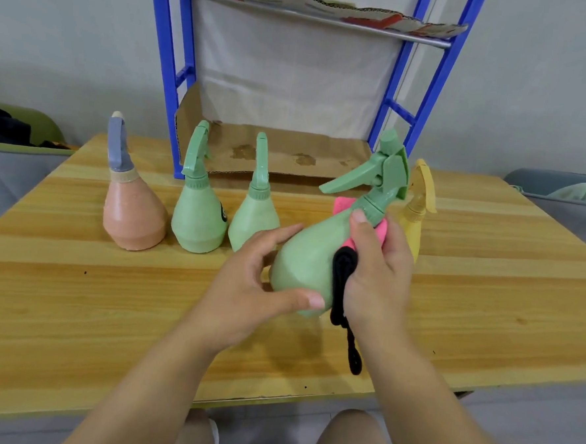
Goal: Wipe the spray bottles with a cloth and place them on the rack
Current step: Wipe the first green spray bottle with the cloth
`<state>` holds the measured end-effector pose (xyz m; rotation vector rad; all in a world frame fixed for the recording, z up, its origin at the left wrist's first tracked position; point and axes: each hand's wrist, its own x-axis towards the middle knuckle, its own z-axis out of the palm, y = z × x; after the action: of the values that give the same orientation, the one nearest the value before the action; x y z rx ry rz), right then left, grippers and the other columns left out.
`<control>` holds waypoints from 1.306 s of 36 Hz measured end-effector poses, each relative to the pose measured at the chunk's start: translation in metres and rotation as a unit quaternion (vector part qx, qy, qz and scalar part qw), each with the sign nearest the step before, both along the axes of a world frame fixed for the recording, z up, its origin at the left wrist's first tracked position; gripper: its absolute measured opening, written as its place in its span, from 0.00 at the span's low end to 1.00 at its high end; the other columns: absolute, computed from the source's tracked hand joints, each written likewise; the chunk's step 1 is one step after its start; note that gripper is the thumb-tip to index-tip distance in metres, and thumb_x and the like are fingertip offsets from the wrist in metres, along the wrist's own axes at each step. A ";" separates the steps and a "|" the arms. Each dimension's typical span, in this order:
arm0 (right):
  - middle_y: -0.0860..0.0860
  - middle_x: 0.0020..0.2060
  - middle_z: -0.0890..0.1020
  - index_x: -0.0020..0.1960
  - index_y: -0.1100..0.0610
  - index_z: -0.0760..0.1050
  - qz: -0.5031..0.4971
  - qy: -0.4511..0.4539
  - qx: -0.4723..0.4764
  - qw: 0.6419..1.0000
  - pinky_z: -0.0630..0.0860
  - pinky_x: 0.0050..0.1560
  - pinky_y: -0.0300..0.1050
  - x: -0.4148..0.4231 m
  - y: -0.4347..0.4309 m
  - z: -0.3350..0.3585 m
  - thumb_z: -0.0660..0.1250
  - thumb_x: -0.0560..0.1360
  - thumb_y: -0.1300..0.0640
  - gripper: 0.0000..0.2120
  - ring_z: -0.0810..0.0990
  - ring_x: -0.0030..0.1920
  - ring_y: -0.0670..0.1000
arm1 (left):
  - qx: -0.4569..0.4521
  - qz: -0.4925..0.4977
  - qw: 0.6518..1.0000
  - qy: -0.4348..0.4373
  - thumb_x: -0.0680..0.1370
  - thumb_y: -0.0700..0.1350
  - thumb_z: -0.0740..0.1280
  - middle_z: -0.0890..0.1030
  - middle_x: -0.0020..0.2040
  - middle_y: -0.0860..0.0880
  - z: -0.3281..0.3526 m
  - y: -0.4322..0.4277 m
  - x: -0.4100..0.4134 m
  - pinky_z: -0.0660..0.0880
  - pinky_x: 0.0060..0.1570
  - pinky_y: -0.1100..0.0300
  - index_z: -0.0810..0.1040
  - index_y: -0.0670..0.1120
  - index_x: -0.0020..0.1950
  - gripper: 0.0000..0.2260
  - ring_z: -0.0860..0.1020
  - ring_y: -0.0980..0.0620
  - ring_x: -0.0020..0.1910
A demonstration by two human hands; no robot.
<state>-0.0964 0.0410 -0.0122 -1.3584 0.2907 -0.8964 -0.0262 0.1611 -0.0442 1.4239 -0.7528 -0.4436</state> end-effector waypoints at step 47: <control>0.47 0.46 0.80 0.57 0.56 0.76 0.068 -0.029 -0.128 0.989 0.73 0.46 0.45 -0.011 -0.010 0.007 0.59 0.78 0.56 0.12 0.78 0.47 0.48 | -0.012 -0.030 0.999 0.000 0.58 0.52 0.78 0.77 0.66 0.55 0.010 -0.005 -0.004 0.73 0.64 0.55 0.74 0.54 0.67 0.37 0.74 0.56 0.65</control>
<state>-0.1079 0.0307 -0.0054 -1.5651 0.0385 -0.8785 -0.0302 0.1559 -0.0340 1.3814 -0.8001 -0.4778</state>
